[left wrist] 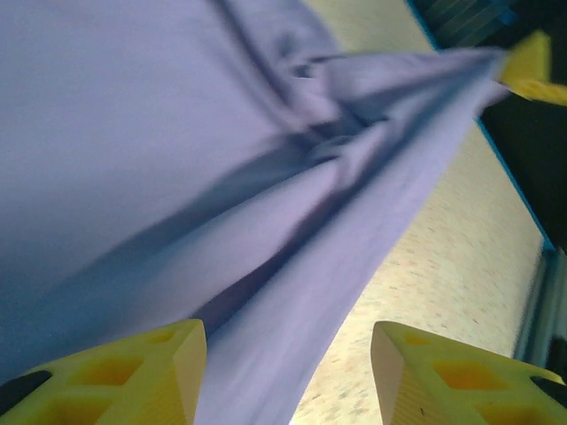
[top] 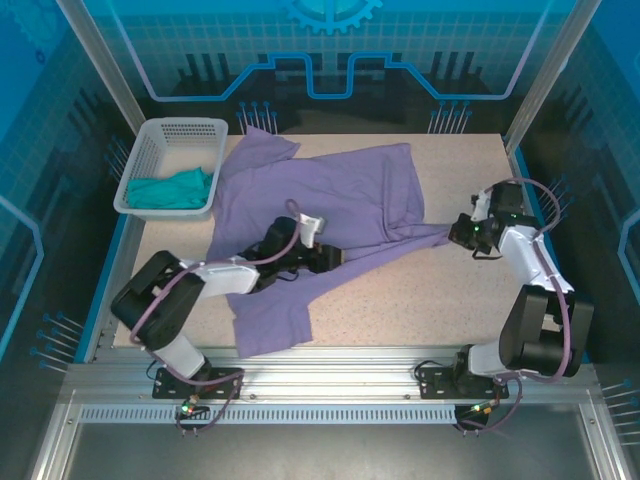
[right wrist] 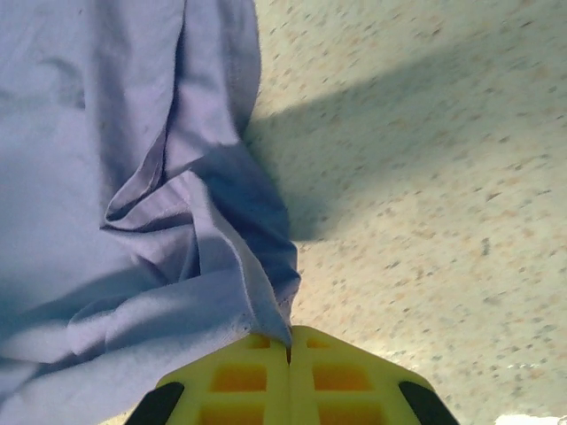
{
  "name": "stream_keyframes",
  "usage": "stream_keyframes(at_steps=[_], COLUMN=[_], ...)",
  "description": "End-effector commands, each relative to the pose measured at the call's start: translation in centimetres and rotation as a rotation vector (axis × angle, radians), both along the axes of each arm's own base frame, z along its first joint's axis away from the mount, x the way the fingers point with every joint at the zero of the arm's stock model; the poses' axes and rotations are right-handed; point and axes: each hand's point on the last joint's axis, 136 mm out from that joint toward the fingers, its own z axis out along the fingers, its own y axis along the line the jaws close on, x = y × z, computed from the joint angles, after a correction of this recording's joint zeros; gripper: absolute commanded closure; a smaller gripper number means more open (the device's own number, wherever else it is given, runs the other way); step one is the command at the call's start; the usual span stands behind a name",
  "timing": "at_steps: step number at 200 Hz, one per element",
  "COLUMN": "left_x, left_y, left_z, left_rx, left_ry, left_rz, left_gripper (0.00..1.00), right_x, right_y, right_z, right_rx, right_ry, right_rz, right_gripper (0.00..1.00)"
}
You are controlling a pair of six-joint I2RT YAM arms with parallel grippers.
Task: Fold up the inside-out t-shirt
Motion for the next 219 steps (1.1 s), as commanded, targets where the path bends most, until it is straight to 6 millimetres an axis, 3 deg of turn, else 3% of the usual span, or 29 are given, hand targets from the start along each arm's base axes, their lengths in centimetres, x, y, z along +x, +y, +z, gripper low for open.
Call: stream_keyframes(at_steps=[1, 19, 45, 98, 110, 126, 179, 219], left_x=[-1.2, -1.6, -2.7, -9.0, -9.3, -7.7, 1.4, 5.4], left_y=[5.7, 8.4, 9.8, 13.0, 13.1, 12.9, 10.6, 8.3], left_z=[-3.0, -3.3, -4.2, -4.3, -4.1, -4.0, -5.1, -7.9], left_rx=[0.105, 0.179, 0.284, 0.398, 0.433, 0.427, 0.345, 0.341], left_ry=[0.204, 0.257, 0.326, 0.394, 0.364, 0.346, 0.315, 0.381], left_rz=[0.203, 0.266, 0.255, 0.324, 0.307, 0.313, 0.354, 0.324], left_gripper=[0.47, 0.43, 0.43, 0.43, 0.42, 0.40, 0.40, 0.40], right_x=[1.4, 2.3, 2.9, 2.4, 2.5, 2.9, 3.0, 2.7], right_y=[-2.0, -3.0, -1.5, 1.1, 1.6, 2.3, 3.6, 3.8], right_z=[0.1, 0.5, 0.1, -0.7, -0.8, -0.8, -0.2, -0.1], right_rx=[0.037, 0.074, 0.088, 0.069, 0.064, 0.075, 0.084, 0.086], right_ry=[-0.054, -0.086, -0.082, -0.081, -0.083, -0.085, -0.110, -0.118], right_rz=[-0.074, -0.114, -0.071, 0.007, 0.021, 0.043, 0.079, 0.080], right_gripper=[1.00, 1.00, 1.00, 1.00, 1.00, 1.00, 1.00, 1.00])
